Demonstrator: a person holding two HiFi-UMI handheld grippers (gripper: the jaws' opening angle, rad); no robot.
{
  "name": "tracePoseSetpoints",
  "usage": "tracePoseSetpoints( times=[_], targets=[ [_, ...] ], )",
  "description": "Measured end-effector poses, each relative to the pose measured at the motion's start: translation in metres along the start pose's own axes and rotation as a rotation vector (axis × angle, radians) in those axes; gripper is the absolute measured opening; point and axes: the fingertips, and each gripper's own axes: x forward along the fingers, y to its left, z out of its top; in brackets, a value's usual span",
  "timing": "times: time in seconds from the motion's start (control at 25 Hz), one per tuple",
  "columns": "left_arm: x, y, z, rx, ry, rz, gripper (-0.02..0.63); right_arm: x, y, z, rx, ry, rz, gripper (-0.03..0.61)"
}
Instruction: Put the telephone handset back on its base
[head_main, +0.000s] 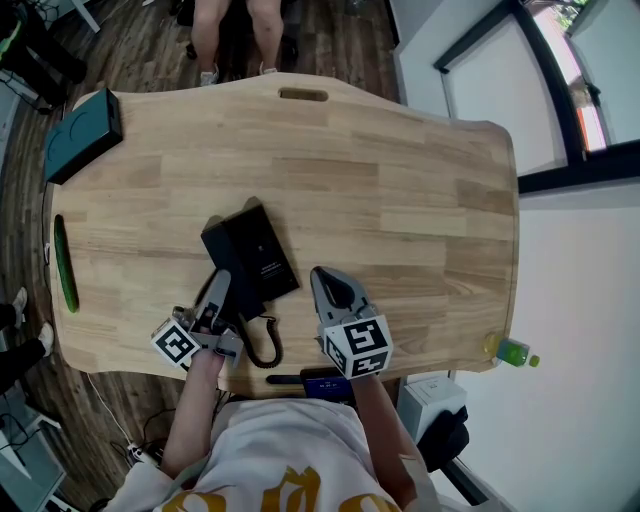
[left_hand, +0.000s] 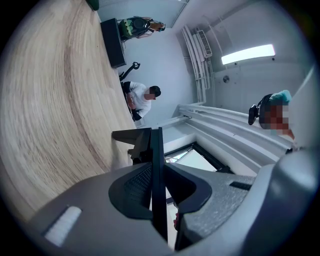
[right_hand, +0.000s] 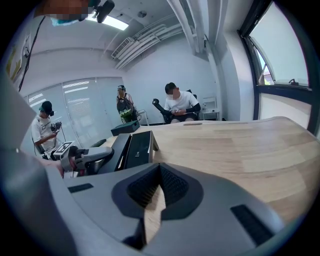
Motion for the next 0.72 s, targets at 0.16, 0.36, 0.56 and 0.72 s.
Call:
tracePoseSetpoints(
  times=[0.16,0.36,0.56,0.72],
  targets=[
    [0.0021,0.0055,-0.0037,-0.01,0.005,0.016,0.072,0.0021,-0.0015,-0.0007,0.003,0.003,-0.003,0.005],
    [0.0036,0.0064,-0.0041,-0.001,0.005,0.019,0.072,0.0035,-0.0049,-0.0018,0.009,0.008,-0.008,0.005],
    [0.0047,0.0084,-0.0045,0.029,0.019,0.033,0.072,0.0061,-0.0055,-0.0025,0.012,0.012,-0.009,0.005],
    [0.0049,0.0107,-0.0063,0.055,0.035,0.048,0.072,0.0077,-0.0026,-0.0045,0.013,0.014,-0.003,0.005]
  ],
)
